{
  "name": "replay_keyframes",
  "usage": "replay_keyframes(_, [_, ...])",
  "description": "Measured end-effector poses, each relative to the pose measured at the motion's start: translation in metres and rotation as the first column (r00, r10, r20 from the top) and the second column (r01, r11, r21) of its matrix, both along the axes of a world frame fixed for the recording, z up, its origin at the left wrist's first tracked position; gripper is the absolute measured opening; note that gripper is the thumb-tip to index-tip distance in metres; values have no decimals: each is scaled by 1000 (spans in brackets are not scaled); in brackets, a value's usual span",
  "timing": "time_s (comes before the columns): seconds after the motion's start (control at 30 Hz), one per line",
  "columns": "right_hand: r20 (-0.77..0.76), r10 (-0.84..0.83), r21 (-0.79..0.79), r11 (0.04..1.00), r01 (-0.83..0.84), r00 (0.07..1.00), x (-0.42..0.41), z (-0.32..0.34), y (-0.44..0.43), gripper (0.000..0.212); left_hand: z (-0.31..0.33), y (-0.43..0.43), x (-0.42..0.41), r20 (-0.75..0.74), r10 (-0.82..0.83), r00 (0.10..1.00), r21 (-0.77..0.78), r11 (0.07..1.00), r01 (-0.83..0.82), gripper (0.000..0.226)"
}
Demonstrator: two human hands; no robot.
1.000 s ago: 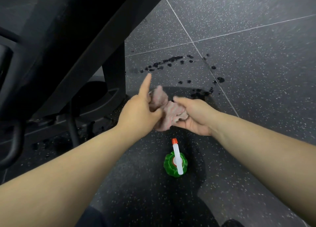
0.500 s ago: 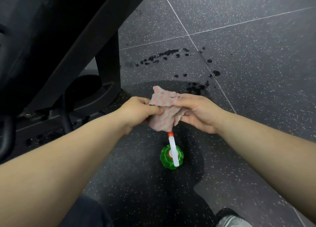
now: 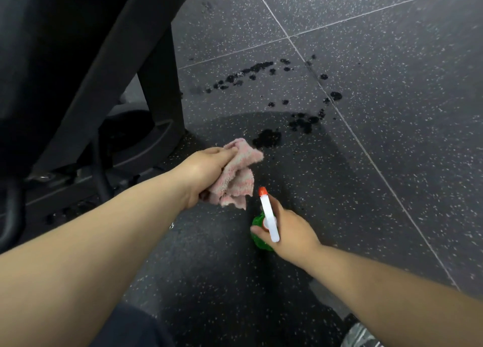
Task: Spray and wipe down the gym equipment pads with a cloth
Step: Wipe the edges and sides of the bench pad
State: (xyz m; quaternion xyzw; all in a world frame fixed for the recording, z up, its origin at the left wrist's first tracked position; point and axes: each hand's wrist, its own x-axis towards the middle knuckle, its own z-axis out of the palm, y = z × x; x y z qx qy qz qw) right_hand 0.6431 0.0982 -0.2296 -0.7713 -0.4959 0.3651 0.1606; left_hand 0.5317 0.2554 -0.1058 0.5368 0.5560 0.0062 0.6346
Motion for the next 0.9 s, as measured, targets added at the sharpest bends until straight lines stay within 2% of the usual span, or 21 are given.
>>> replay_keyframes(0.1, [-80, -218, 36, 974, 222, 973, 0, 12, 5, 46, 2, -1, 2, -36, -33, 999, 162, 986, 38, 44])
replay_keyframes(0.17, [-231, -422, 74, 891, 448, 877, 14, 39, 13, 28, 13, -1, 7, -39, -57, 998, 317, 946, 66, 50])
replay_keyframes(0.23, [-361, -483, 132, 820, 557, 797, 35, 77, 25, 28, 29, 0, 15, -1, -96, 995, 422, 902, 87, 49])
replay_keyframes(0.3, [-401, -479, 195, 788, 584, 781, 66, 127, 37, 9, 57, -1, 32, 36, -142, 989, 497, 862, 106, 46])
replay_keyframes(0.37, [-384, -482, 259, 763, 593, 788, 101, 178, 47, 20, 88, 1, 54, 62, -204, 977, 588, 798, 130, 38])
replay_keyframes(0.47, [-485, -464, 391, 643, 659, 741, 150, 259, 51, 13, 147, 3, 93, 117, -308, 944, 688, 711, 146, 31])
replay_keyframes(0.53, [-572, -413, 469, 544, 696, 708, 170, 302, 51, 36, 179, 3, 112, 99, -363, 926, 768, 620, 161, 31])
replay_keyframes(0.63, [-700, -318, 502, 417, 758, 639, 188, 354, 49, 41, 220, -2, 136, 98, -376, 921, 835, 535, 130, 30])
replay_keyframes(0.77, [-648, -424, 519, 361, 775, 632, 199, 387, 56, 29, 242, -5, 148, 140, -352, 926, 875, 482, 51, 28])
replay_keyframes(0.83, [-654, -437, 509, 350, 787, 617, 202, 398, 59, 33, 244, -6, 147, 141, -334, 932, 878, 477, 39, 28])
replay_keyframes(0.9, [-622, -435, 529, 380, 759, 651, 204, 405, 62, 39, 244, -6, 145, 151, -330, 932, 875, 483, 30, 29])
